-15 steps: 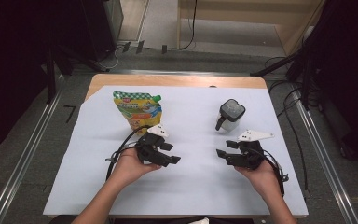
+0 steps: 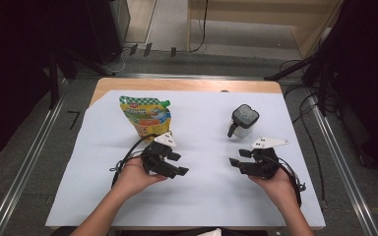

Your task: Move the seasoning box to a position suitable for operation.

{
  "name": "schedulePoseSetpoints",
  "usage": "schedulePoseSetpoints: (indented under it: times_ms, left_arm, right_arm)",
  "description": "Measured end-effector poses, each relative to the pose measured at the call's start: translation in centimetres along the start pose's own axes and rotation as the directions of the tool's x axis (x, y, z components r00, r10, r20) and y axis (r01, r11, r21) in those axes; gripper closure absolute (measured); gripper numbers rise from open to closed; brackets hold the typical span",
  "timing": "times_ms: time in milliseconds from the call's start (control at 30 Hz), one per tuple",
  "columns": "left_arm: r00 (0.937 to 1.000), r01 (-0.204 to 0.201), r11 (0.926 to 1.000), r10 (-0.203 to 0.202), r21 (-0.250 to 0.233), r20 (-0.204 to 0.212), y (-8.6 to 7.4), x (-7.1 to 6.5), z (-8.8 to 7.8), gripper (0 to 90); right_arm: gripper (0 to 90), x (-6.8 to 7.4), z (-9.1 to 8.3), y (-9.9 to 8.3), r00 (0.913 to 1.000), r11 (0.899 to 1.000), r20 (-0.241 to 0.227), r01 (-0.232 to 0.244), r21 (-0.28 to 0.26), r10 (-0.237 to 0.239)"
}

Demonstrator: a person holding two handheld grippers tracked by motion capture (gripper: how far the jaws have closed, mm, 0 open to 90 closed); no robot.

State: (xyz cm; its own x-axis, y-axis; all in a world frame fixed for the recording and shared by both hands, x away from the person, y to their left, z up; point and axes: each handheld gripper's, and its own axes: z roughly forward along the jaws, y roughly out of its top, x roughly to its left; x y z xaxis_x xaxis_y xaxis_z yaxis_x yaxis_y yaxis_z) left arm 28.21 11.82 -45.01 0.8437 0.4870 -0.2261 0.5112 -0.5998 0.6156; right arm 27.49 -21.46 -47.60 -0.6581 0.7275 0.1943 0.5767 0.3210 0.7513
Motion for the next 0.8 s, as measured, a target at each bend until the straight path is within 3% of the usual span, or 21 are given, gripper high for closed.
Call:
schedulePoseSetpoints:
  times_ms: [100,300,800]
  left_arm:
    - [0.9999,-0.005,0.9998,0.005,-0.018,-0.009,-0.17,0.27,-0.29,38.9]
    - [0.9995,0.023,0.9985,-0.022,-0.05,0.022,-0.17,0.74,-0.62,39.7]
    - [0.9998,0.017,0.9991,-0.017,-0.038,0.011,-0.11,0.56,-0.54,40.7]
  right_arm:
    - [47.7,-0.12,0.09,0.16,0.9997,1.0,-0.013,-0.023,-0.005,0.023]
    - [46.1,-0.08,0.41,0.15,1.0,1.0,0.002,0.008,0.009,-0.008]
    - [41.9,-0.26,0.52,0.04,0.9994,0.999,0.011,0.032,0.015,-0.032]
